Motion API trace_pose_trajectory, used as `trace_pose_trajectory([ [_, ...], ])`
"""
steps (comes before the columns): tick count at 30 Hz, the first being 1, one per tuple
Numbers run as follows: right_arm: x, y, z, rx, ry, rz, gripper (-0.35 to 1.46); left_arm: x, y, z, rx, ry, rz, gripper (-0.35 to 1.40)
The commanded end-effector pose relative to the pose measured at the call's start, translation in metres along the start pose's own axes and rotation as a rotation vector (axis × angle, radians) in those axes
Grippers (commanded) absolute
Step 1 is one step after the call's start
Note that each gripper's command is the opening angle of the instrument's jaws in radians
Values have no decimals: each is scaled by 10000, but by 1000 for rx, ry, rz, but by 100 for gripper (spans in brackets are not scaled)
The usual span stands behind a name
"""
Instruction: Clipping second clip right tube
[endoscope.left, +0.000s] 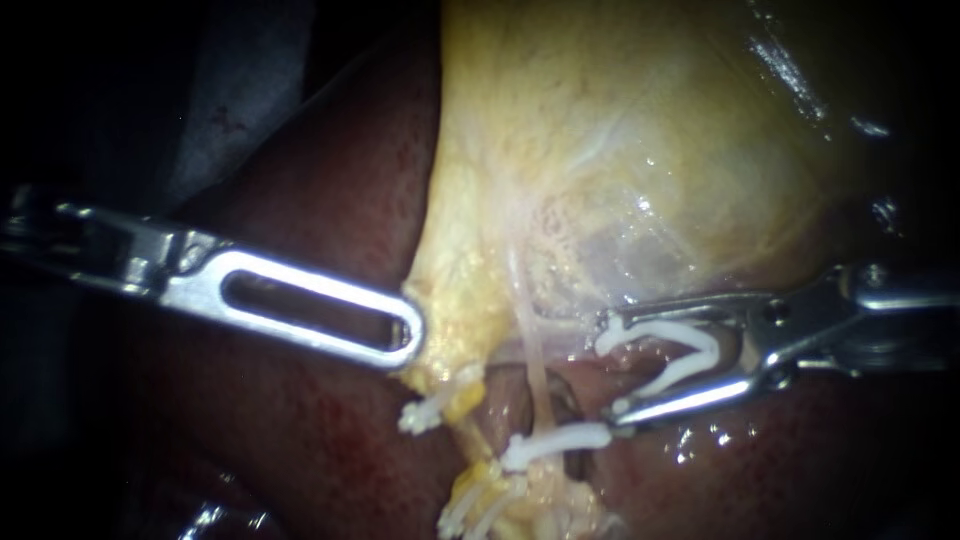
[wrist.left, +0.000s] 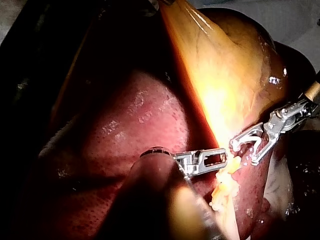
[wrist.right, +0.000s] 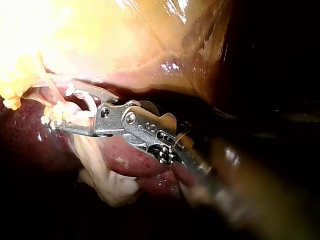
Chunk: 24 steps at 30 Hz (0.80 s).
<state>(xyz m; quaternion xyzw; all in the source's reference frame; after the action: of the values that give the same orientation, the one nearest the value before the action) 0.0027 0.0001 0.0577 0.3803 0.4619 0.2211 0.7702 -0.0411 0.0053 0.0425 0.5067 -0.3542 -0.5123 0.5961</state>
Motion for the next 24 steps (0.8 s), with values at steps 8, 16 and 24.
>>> trace_pose_trajectory([
  [8,-15,5,22,-6,-2,24,48,1,-6,-1,0,-1,-8,-35],
  [16,-11,11,37,-15,2,26,46,2,-8,0,0,-2,-8,-35],
  [24,-5,14,47,-20,5,35,39,3,-8,0,-1,-2,-9,-35],
])
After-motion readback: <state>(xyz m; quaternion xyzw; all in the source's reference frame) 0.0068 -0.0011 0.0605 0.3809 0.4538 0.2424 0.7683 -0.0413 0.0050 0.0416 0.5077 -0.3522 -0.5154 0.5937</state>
